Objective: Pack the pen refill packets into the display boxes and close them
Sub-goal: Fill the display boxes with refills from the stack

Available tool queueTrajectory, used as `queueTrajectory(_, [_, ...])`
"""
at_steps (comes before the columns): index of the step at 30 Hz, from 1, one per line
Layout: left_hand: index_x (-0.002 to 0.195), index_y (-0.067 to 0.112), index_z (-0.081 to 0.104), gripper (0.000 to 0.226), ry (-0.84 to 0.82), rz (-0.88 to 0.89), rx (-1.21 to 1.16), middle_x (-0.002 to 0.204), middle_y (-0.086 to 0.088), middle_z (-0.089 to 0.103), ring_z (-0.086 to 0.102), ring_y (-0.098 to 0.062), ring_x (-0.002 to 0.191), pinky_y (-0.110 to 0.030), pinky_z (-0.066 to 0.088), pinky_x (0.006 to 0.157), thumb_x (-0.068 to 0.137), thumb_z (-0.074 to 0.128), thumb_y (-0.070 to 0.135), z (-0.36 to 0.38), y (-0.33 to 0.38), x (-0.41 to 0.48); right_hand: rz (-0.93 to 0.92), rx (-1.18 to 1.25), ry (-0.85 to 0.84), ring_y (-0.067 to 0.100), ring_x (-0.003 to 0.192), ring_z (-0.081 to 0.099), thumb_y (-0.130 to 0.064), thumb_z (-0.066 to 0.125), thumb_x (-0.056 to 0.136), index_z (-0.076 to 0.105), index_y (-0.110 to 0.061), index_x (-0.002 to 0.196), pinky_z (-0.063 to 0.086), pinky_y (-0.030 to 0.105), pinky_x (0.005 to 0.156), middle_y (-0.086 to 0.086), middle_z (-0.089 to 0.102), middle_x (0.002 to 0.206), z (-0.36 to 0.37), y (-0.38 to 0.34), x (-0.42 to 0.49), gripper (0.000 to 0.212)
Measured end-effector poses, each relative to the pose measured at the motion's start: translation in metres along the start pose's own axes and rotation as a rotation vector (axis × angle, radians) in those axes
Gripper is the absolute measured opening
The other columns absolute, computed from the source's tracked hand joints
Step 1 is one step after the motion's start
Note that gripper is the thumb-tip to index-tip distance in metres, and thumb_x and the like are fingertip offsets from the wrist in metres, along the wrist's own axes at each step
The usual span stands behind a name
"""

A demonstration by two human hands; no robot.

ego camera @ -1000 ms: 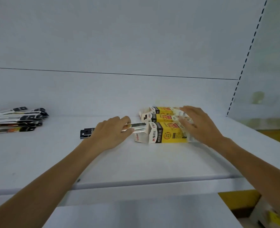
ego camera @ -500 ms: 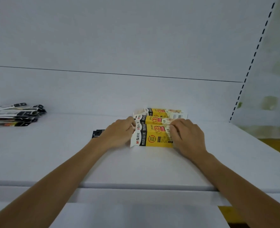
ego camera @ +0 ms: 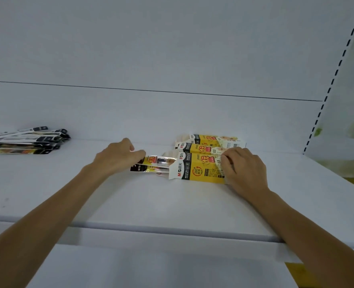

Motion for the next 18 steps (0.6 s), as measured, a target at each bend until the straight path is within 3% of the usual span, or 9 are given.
queueTrajectory(2, [0.108,0.012,0.056,0.048,-0.050,-0.031,-0.036,0.102,-0.010,0.064,0.058,-0.025,0.095,-0.030,0.041,0.076,0.074,0.052,0.045,0.003,-0.009,-0.002,0.000,-0.008,0.009,0.020,0.080,0.057,-0.041,0.021,0.082,0.065,-0.013,0.081,0.033,0.027,0.066,-0.001,0.067,0.089,0.000,-0.001,0.000,0.052])
queueTrajectory(4, [0.104,0.011,0.057,0.026,-0.019,0.045,-0.168,0.099,-0.011,0.066,0.058,-0.024,0.087,-0.025,0.042,0.067,0.083,0.057,0.026,0.010,-0.010,-0.002,0.002,-0.008,0.009,0.020,0.080,0.057,-0.041,0.020,0.081,0.065,-0.013,0.081,0.033,0.027,0.067,-0.001,0.067,0.089,0.000,-0.001,0.000,0.053])
queueTrajectory(6, [0.104,0.011,0.060,0.019,0.000,0.127,-0.278,0.096,-0.008,0.065,0.056,-0.020,0.084,-0.017,0.039,0.061,0.085,0.058,0.014,0.018,-0.004,-0.004,-0.001,-0.004,0.001,0.019,0.083,0.057,-0.042,0.019,0.081,0.065,-0.012,0.083,0.032,0.027,0.068,-0.001,0.067,0.090,-0.001,-0.001,-0.001,0.055])
queueTrajectory(9, [0.103,0.013,0.064,0.018,0.041,0.230,-0.308,0.099,-0.003,0.064,0.054,-0.016,0.089,-0.010,0.035,0.060,0.088,0.055,0.013,0.026,0.010,-0.007,0.008,0.012,-0.012,0.018,0.085,0.056,-0.041,0.022,0.083,0.066,-0.013,0.085,0.032,0.027,0.070,-0.002,0.066,0.093,-0.002,0.000,-0.001,0.052])
queueTrajectory(13, [0.112,0.015,0.060,0.023,-0.117,0.256,-0.479,0.109,-0.004,0.065,0.059,-0.017,0.091,-0.019,0.042,0.071,0.093,0.046,0.012,0.042,0.036,-0.011,-0.004,0.008,0.004,0.018,0.084,0.057,-0.041,0.022,0.084,0.066,-0.014,0.084,0.032,0.026,0.070,-0.002,0.067,0.093,-0.001,-0.001,-0.001,0.052])
queueTrajectory(15, [0.115,0.015,0.056,0.024,-0.202,0.247,-0.557,0.114,-0.006,0.063,0.058,-0.014,0.082,-0.020,0.044,0.066,0.094,0.045,0.013,0.050,0.048,-0.014,-0.004,0.010,0.001,0.019,0.084,0.057,-0.042,0.022,0.084,0.067,-0.013,0.085,0.033,0.027,0.070,-0.002,0.067,0.093,-0.002,-0.001,-0.001,0.054])
queueTrajectory(18, [0.109,0.018,0.054,0.017,-0.166,0.253,-0.542,0.107,-0.003,0.065,0.058,-0.009,0.074,-0.016,0.043,0.059,0.093,0.049,0.014,0.056,0.051,-0.012,-0.009,0.024,-0.010,0.019,0.086,0.057,-0.038,0.027,0.087,0.067,-0.013,0.088,0.033,0.027,0.070,-0.001,0.067,0.095,-0.003,0.000,-0.001,0.047])
Point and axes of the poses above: each hand's wrist, its own x-axis towards the middle knuckle, its own z-axis out of the palm, y = z × x, the point moved 2 cm from there along x, towards the middle knuckle
